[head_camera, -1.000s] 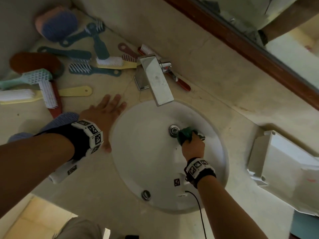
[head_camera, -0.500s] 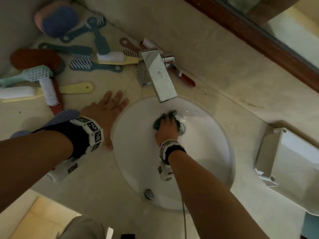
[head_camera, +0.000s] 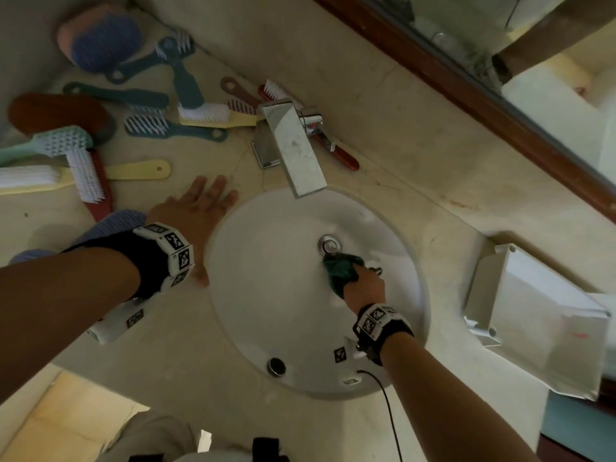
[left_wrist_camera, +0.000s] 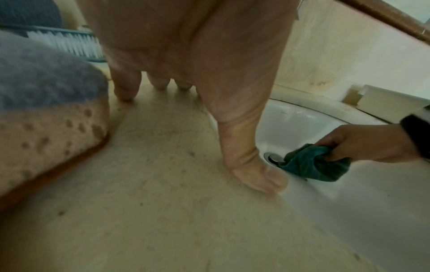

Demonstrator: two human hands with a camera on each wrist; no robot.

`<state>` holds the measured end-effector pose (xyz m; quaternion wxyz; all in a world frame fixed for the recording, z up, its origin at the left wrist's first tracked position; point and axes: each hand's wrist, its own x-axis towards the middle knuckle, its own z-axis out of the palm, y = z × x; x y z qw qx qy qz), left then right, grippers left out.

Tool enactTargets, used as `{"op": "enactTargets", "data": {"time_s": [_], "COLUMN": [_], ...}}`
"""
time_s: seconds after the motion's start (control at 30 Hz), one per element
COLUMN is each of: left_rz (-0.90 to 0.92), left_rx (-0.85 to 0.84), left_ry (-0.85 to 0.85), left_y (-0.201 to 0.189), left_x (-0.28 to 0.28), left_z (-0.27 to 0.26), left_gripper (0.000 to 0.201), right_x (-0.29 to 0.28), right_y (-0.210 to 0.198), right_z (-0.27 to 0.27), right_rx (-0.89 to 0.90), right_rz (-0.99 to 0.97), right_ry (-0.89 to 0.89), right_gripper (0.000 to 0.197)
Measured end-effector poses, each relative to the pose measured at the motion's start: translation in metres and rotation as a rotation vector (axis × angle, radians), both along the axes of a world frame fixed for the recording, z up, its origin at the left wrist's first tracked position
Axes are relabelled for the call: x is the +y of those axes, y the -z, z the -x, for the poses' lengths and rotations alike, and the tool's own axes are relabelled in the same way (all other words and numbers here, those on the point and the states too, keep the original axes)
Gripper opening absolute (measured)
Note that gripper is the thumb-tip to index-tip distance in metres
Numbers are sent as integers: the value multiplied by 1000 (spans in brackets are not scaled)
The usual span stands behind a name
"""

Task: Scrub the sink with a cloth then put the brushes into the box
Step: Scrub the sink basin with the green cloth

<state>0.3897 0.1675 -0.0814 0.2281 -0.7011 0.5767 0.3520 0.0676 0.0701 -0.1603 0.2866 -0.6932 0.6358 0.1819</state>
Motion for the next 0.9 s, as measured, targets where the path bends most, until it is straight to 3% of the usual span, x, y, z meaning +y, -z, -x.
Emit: {"op": "enactTargets", "data": {"time_s": [0.1,0.23,0.33,0.4,0.63,0.8,0.9], "left_rz": [-6,4,10,8,-1,-5,1], "left_rx": [15,12,12,11,-3,-10,-15], "left_ry": [7,15,7,6,-5,4,4], "left_y": [-1,0,2,4,3,0,-1], "left_x": [0,0,-1,-1,-1,-1,0], "left_z": [1,1,0,0,1,1,1], "left_gripper": [161,161,161,161,160,160,160], "right_x": [9,29,46,47,10,-18,-30], "right_y": [-6,18,42,48,60,19,-12], "right_z": [9,-9,-33,-49,-63,-34,-10], "right_rx": [60,152,271,347,70,-108,-101], "right_rz": [-102,-298,-311,-284,-66,103,136], "right_ry": [104,-40,-121,-191,-128,206,213], "right_gripper": [35,43,67,69,62,38,32]}}
